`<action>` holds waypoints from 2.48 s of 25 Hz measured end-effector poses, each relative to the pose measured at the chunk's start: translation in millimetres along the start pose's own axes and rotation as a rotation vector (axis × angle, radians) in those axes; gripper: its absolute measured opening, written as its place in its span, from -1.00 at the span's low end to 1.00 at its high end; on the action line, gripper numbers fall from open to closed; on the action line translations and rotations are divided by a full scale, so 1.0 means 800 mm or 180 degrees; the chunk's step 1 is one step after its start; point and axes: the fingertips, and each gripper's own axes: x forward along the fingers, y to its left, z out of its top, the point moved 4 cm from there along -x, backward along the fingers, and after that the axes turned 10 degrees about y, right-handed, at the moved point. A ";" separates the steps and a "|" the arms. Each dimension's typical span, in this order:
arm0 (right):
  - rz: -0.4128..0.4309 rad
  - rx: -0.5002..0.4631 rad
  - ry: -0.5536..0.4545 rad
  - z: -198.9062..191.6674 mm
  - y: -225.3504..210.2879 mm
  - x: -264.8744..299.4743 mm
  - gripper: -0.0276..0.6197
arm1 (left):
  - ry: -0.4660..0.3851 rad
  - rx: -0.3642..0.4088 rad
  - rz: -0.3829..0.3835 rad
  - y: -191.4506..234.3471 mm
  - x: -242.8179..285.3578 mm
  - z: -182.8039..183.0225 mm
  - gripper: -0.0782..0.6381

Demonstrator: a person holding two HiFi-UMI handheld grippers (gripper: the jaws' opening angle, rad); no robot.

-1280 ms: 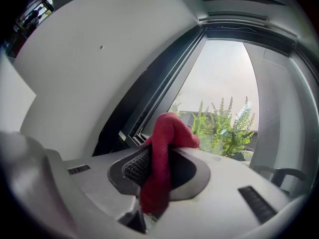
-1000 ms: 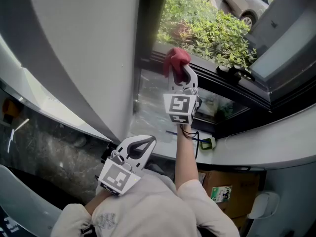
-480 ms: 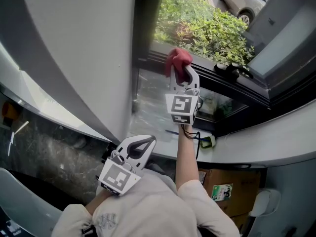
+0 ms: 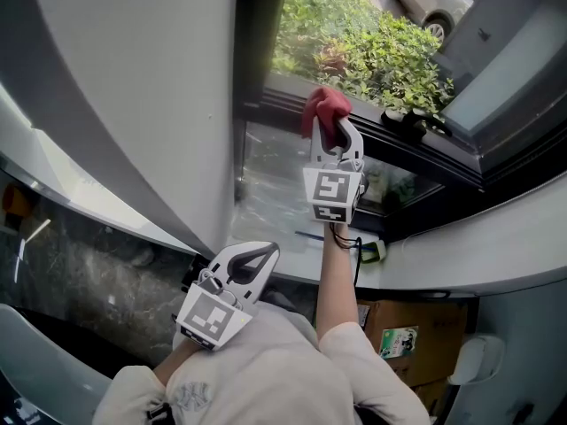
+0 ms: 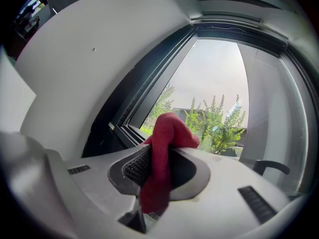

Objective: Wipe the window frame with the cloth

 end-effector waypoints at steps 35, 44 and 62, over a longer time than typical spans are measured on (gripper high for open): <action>-0.0259 0.0157 0.0144 -0.030 -0.043 -0.020 -0.65 | -0.0011 0.0091 -0.0060 -0.010 -0.003 0.001 -0.76; -0.0333 0.0210 0.0172 -0.038 -0.056 -0.026 -0.65 | -0.0058 -0.0022 -0.0084 -0.012 -0.003 0.006 -0.76; -0.0434 0.0278 0.0193 -0.051 -0.072 -0.035 -0.65 | -0.0024 0.0017 -0.0079 -0.011 -0.001 0.003 -0.76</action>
